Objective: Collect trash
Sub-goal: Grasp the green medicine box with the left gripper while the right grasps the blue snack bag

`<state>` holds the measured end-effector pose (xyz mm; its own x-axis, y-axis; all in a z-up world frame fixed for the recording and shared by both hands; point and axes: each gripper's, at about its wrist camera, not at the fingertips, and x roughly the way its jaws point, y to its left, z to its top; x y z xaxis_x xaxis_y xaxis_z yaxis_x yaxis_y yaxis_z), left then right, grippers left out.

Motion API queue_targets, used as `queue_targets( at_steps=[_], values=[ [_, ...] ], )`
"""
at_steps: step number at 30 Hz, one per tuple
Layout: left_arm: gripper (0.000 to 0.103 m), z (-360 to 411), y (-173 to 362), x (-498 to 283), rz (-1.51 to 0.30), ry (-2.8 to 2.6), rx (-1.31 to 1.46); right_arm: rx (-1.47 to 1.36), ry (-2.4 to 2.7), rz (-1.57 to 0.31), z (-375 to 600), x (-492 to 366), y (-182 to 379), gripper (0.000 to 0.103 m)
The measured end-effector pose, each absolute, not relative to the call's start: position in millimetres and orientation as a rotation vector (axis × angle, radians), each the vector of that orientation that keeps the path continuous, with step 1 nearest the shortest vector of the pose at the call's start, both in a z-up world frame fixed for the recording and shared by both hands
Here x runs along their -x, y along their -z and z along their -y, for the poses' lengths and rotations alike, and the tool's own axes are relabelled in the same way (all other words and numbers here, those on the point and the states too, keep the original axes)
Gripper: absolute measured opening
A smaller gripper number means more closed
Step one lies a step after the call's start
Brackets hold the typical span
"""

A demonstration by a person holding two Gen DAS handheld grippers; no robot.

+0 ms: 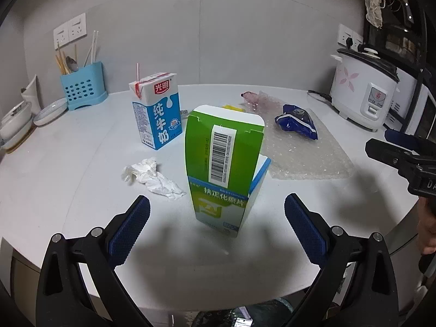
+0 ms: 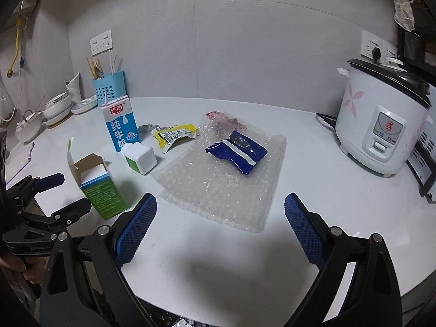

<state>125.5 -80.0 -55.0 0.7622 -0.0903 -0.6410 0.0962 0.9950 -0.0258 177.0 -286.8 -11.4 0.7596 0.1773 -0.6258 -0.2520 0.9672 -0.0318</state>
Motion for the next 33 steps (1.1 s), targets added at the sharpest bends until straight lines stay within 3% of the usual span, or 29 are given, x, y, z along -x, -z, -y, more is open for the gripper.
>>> queue_targets(
  at_steps=[13,18,21,24,26,29,33],
  values=[
    [0.095,89.6,64.3,-173.7,-0.749,0.101,-0.039,0.216,-0.250,-0.826,273.8,-295.3,33.7,0.091],
    [0.090,91.1,67.9,-185.1,-0.775,0.106,-0.038,0.225,-0.261,-0.868,269.0,-323.4,46.1,0.091],
    [0.082,92.7,70.5,-190.2,-0.797,0.113,-0.030,0.233,-0.258,-0.885,266.7,-339.6,52.3,0.090],
    [0.069,92.5,74.2,-195.4,-0.833,0.121,-0.016,0.237,-0.255,-0.897,264.6,-351.8,57.8,0.088],
    [0.055,91.8,77.2,-198.3,-0.856,0.125,-0.004,0.246,-0.258,-0.914,261.6,-358.0,62.8,0.086],
    [0.047,91.3,78.5,-201.3,-0.861,0.129,0.003,0.243,-0.265,-0.943,258.5,-365.8,70.8,0.078],
    [0.047,90.6,74.5,-201.9,-0.851,0.128,0.002,0.236,-0.248,-0.964,258.5,-370.0,76.3,0.063]
  ],
)
